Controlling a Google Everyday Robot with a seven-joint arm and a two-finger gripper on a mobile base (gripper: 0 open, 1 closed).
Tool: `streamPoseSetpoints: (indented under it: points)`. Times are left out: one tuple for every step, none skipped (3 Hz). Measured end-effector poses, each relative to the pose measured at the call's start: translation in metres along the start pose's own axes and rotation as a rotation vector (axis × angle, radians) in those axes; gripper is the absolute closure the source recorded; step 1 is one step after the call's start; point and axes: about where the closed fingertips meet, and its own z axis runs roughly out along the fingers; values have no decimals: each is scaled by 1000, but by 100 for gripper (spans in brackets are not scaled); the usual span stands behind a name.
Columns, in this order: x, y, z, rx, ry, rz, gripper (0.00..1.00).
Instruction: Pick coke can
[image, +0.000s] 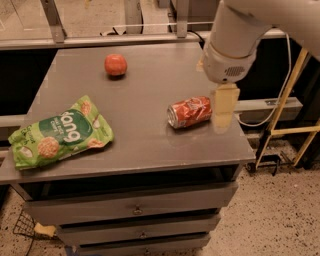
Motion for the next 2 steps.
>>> streamPoseSetpoints:
  points:
    - [-3, -21, 39, -78, -121, -73, 0]
    - [-9, -25, 57, -135, -224, -92, 0]
